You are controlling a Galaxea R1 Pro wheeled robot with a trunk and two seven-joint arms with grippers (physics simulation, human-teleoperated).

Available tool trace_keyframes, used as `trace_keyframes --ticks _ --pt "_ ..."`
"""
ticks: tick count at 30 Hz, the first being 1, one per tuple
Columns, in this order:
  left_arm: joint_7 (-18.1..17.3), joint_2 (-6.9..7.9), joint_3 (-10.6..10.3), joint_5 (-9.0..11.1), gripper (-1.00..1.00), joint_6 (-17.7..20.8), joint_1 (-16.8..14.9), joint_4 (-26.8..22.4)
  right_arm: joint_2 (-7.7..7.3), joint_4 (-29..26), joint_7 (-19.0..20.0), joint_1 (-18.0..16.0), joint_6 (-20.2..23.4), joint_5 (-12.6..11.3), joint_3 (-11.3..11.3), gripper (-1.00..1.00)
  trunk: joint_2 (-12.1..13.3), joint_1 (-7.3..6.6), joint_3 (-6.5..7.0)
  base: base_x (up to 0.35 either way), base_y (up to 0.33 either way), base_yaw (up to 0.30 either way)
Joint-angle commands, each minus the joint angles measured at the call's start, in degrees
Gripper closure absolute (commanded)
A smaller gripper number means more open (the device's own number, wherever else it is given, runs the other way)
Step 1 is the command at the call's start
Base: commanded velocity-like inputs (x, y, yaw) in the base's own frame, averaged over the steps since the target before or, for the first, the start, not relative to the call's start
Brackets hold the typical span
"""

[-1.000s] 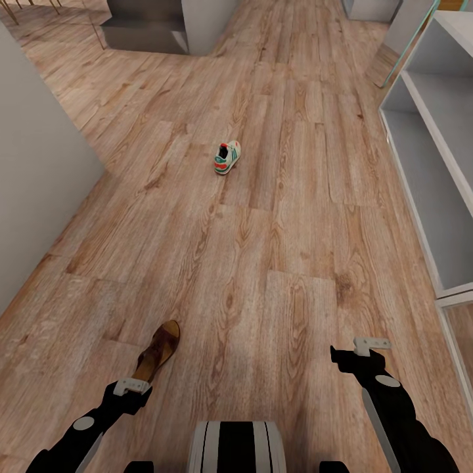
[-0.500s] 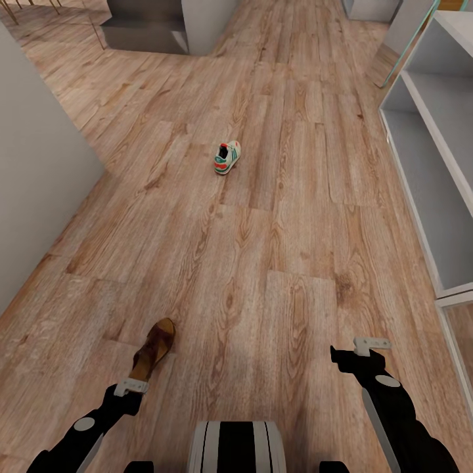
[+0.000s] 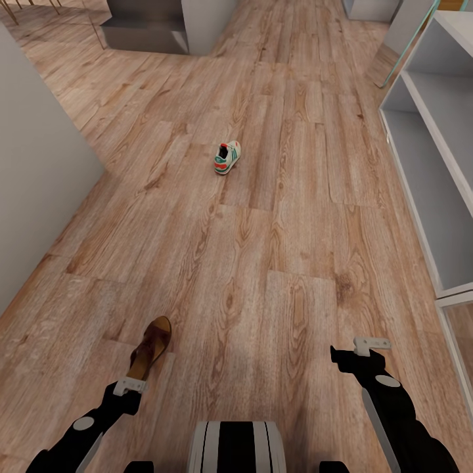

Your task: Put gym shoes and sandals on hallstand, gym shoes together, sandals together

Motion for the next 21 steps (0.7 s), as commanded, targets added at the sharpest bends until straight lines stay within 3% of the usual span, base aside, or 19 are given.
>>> trace_keyframes --ticks 1,21 --pt "-0.11 0.0 0.19 -0.85 1.0 -0.35 0.03 -0.01 -0.02 -0.07 -0.19 -0.02 0.31 -0.03 0.06 -1.0 -0.01 -0.01 -0.03 0.0 0.0 0.0" --pt "-0.11 0.03 0.2 -0.75 1.0 -0.69 0.3 -0.17 -0.02 -0.07 -0.19 -0.02 0.31 -0.03 0.06 -1.0 -0.01 -0.01 -0.03 0.0 0.0 0.0"
